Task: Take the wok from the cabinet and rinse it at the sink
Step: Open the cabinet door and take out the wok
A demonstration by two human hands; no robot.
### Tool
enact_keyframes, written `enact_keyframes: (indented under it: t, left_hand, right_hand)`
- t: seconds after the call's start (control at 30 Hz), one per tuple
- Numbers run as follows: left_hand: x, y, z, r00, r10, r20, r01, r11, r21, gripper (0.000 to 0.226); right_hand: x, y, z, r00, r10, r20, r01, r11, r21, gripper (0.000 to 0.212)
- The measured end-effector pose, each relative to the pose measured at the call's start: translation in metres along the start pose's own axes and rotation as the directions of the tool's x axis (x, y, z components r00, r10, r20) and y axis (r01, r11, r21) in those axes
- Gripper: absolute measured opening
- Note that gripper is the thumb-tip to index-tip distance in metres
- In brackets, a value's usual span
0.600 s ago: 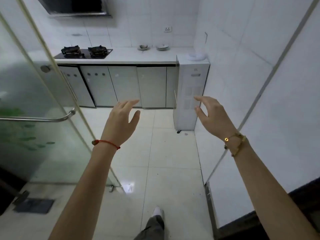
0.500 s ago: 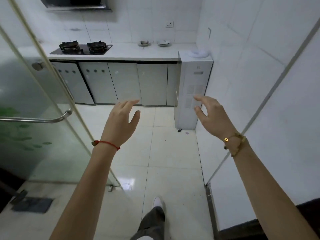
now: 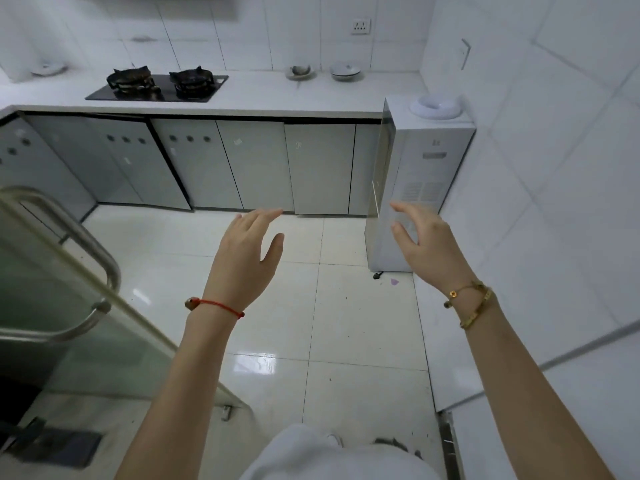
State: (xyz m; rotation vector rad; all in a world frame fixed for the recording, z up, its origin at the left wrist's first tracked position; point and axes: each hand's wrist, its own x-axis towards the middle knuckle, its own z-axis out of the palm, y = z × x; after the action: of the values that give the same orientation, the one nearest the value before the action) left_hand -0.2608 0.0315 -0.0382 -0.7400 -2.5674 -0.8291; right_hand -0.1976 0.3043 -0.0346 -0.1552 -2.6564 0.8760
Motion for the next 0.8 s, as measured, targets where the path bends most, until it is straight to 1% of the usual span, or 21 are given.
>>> enact_keyframes:
  t: [0.2, 0.43, 0.6, 0.8]
  left_hand:
    - [0.055, -0.044, 0.025, 0.998, -0.062, 0.031, 0.062, 0.998, -0.005, 0.036]
    - [0.129, -0.099, 0.063, 0.992, -0.125, 0.02, 0.125, 0.992, 0.012, 0.035]
    - [0.203, -0.136, 0.081, 0.984, -0.179, -0.009, 0.179, 0.983, 0.035, 0.036]
    - [0.297, -0.182, 0.095, 0.966, -0.249, -0.063, 0.253, 0.965, 0.07, 0.037]
  right_hand:
    - [0.073, 0.015, 0.035, 0.999, 0.008, 0.05, -0.009, 1.0, 0.019, 0.039]
    - [0.167, 0.039, 0.086, 0.993, -0.004, 0.117, -0.001, 0.999, 0.037, 0.038]
    - [0.264, 0.05, 0.109, 0.985, -0.042, 0.165, 0.033, 0.998, 0.052, 0.04]
    - [0.4, 0.046, 0.136, 0.971, -0.14, 0.194, 0.127, 0.989, 0.078, 0.04]
